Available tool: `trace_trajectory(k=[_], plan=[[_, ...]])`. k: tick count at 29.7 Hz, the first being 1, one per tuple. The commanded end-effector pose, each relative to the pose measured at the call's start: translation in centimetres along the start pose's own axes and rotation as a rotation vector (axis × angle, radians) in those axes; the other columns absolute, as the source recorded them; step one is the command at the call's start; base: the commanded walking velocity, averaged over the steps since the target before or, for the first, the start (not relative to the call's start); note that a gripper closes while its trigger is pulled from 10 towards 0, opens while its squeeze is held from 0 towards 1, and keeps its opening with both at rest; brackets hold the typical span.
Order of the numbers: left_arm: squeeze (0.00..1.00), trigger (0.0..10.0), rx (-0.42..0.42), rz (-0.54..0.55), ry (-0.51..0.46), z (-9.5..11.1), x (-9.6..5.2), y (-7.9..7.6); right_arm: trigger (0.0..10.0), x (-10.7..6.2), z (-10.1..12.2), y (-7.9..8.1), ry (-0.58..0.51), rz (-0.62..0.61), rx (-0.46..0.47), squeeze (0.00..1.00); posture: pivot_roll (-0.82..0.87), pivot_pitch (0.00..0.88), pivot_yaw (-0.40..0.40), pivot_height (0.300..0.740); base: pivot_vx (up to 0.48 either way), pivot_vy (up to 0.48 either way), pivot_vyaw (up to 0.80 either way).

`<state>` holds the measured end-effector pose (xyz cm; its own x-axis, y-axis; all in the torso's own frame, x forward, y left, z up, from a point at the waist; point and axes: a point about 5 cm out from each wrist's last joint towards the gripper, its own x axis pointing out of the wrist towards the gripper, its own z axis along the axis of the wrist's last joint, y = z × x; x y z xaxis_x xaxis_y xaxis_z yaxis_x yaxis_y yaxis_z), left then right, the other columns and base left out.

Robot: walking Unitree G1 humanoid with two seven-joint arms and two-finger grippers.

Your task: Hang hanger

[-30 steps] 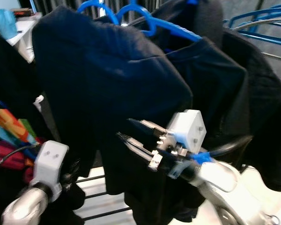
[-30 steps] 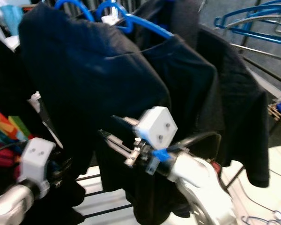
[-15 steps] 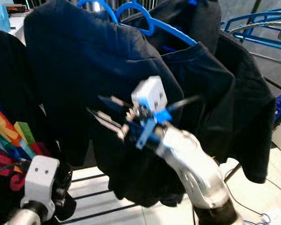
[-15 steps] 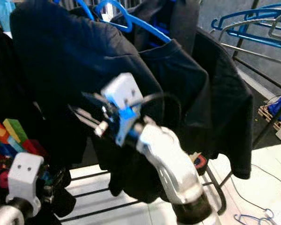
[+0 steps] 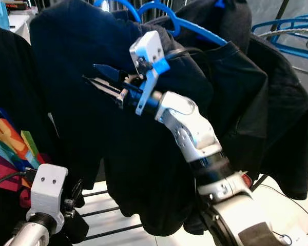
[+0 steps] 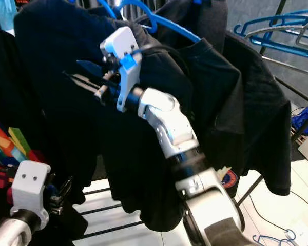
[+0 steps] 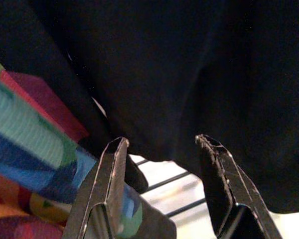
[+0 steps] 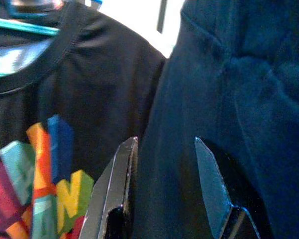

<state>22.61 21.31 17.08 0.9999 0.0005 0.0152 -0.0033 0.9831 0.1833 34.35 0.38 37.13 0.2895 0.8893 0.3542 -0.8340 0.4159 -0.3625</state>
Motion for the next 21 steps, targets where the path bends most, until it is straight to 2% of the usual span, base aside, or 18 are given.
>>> trace_trajectory(k=[1,5,6,8,9,10,11,13,14,15,16,18,21], plan=[[0.0,10.0,-0.017,0.001,0.019,-0.3,-0.1,-0.4,10.0,-0.1,0.1,-1.1,-0.002,-0.049,-0.023,0.0,-0.03,0.191,-0.08,0.74,0.0,0.0,0.0],[0.0,10.0,-0.019,-0.001,0.018,-0.3,-0.1,-0.6,10.0,-0.2,0.4,-2.2,-0.002,-0.122,-0.075,0.0,-0.03,0.191,-0.076,0.74,0.0,0.0,0.0],[0.0,10.0,-0.019,-0.003,0.018,-0.3,0.0,-0.6,10.0,-0.4,0.4,-3.1,0.021,-0.209,-0.132,0.0,-0.03,0.192,-0.074,0.74,0.0,0.0,0.0],[0.0,10.0,-0.021,-0.016,0.017,-0.3,0.3,-0.8,10.0,-1.8,0.9,-5.8,0.088,-0.499,-0.287,0.0,-0.04,0.194,-0.06,0.74,0.0,0.0,0.0],[0.0,10.0,-0.021,-0.016,0.017,-0.3,0.3,-0.8,10.0,-1.8,0.9,-5.8,0.088,-0.499,-0.287,0.0,-0.04,0.194,-0.06,0.74,0.0,0.0,0.0],[0.0,10.0,-0.02,-0.024,0.016,-0.3,0.5,-0.9,10.0,-2.6,1.3,-6.9,0.102,-0.611,-0.365,0.0,-0.04,0.192,-0.055,0.74,0.0,0.0,0.0],[0.0,10.0,-0.02,-0.024,0.016,-0.3,0.5,-0.9,10.0,-2.6,1.3,-6.9,0.102,-0.611,-0.365,0.0,-0.04,0.192,-0.055,0.74,0.0,0.0,0.0],[0.0,10.0,-0.019,-0.039,0.013,-0.2,0.7,-1.1,10.0,-4.0,2.2,-8.4,0.097,-0.756,-0.441,0.0,-0.05,0.192,-0.049,0.74,0.0,0.0,0.0],[0.0,10.0,-0.019,-0.039,0.013,-0.2,0.7,-1.1,10.0,-4.0,2.2,-8.4,0.097,-0.756,-0.441,0.0,-0.05,0.192,-0.049,0.74,0.0,0.0,0.0],[0.0,10.0,-0.016,-0.048,0.012,-0.2,0.9,-1.2,10.0,-4.9,3.0,-9.3,0.09,-0.849,-0.486,0.0,-0.05,0.19,-0.043,0.74,0.0,0.0,0.0],[0.0,10.0,-0.016,-0.048,0.012,-0.2,0.9,-1.2,10.0,-4.9,3.0,-9.3,0.09,-0.849,-0.486,0.0,-0.05,0.19,-0.043,0.74,0.0,0.0,0.0],[0.0,10.0,-0.01,-0.062,0.011,-0.2,1.2,-1.3,10.0,-6.6,4.6,-10.2,0.073,-0.967,-0.577,0.0,-0.05,0.19,-0.036,0.74,0.0,0.0,0.0],[0.0,10.0,-0.008,-0.065,0.012,-0.2,1.2,-1.3,10.0,-7.0,4.9,-10.4,0.067,-0.986,-0.61,0.0,-0.05,0.19,-0.036,0.74,0.0,0.0,0.0]])
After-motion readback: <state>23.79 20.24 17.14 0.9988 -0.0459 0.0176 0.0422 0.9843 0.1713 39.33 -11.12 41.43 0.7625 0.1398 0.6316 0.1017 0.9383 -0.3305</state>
